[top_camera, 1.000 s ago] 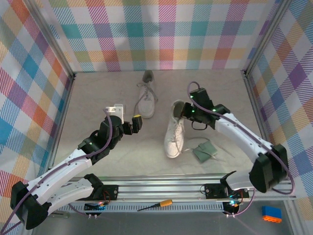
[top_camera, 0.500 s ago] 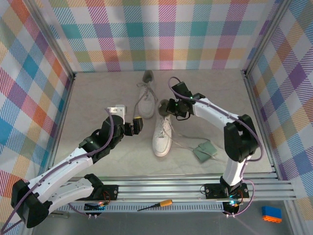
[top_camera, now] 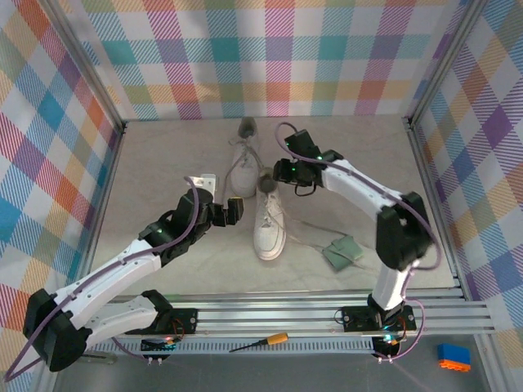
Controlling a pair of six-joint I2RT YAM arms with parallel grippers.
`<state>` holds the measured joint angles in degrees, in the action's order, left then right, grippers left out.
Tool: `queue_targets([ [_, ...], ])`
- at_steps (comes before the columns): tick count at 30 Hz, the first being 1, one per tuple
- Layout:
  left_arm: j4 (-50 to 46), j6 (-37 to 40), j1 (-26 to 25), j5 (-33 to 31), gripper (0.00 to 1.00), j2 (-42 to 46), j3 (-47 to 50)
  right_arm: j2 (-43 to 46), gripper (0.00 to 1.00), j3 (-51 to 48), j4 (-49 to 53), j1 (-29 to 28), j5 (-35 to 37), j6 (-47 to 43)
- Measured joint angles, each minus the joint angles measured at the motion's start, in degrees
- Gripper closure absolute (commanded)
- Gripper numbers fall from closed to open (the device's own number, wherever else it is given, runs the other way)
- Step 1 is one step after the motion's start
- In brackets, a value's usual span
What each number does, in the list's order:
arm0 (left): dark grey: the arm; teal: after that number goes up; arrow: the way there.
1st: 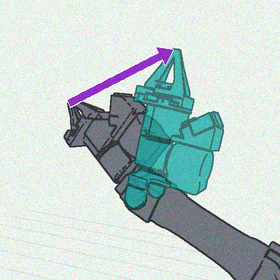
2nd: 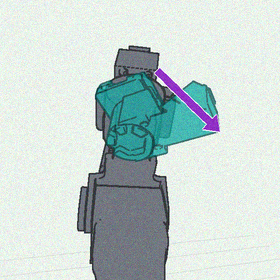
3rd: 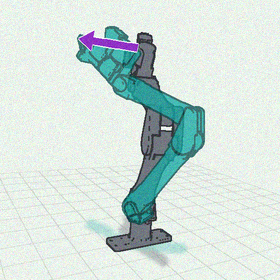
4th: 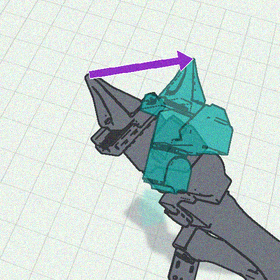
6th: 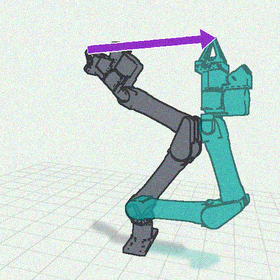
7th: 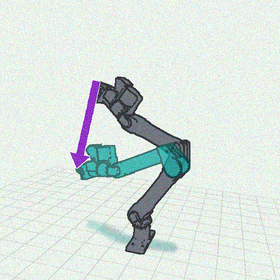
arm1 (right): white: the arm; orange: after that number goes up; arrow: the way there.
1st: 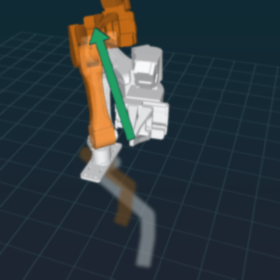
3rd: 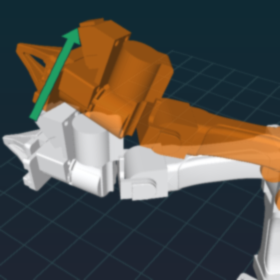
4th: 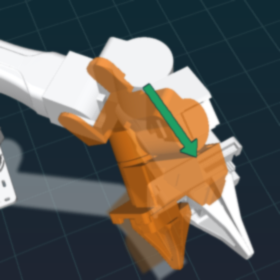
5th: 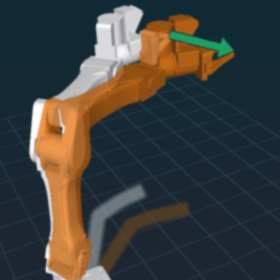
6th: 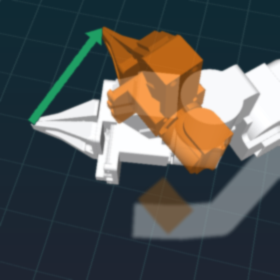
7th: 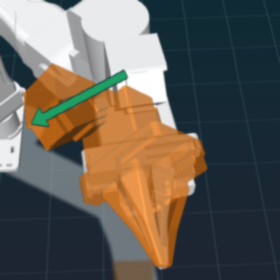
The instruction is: Tie the shoes
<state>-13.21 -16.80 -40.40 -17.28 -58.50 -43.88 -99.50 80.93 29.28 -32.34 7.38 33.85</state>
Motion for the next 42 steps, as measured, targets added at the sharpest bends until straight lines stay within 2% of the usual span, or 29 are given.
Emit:
queue_targets([
  [4,1.4,1.7,-2.62,1.77,0.0,-4.96,-1.66,13.11,0.39,-10.64,3.65,0.72,10.49,4.11],
  [7,3.76,3.63,-6.23,3.91,0.0,-10.25,-3.76,18.67,0.37,-18.25,6.97,3.45,14.32,7.41],
  [12,8.11,5.05,-9.84,8.24,0.0,-19.15,-7.5,22.86,0.35,-30.45,12.79,9.75,15.89,14.32],
  [16,10.75,5.14,-10.78,10.43,0.0,-22.12,-8.15,30.14,0.42,-38.84,14.71,15.58,13.97,19.52],
  [20,12.33,5.14,-10.84,11.47,0.0,-23.08,-8.15,36.11,0.4,-43.76,15.17,21.77,11.45,23.06],
  [25,13.7,5.66,-10.84,11.89,0.0,-23.1,-8.13,36.96,0.37,-44.13,15.87,23.87,9.42,27.47],
  [28,14.34,5.92,-10.84,11.87,0.0,-23.1,-7.65,36.3,0.4,-44.11,17.03,24.11,8.55,34.07],
  [34,15.04,6.16,-10.84,11.65,0.0,-22.45,-5.2,30.95,0.41,-43.95,19.71,24.15,8.15,47.84],
  [42,14.86,6.16,-10.05,10.29,0.0,-16.81,-2.01,23.17,0.41,-39.06,19.19,25.44,7.02,55.34],
])
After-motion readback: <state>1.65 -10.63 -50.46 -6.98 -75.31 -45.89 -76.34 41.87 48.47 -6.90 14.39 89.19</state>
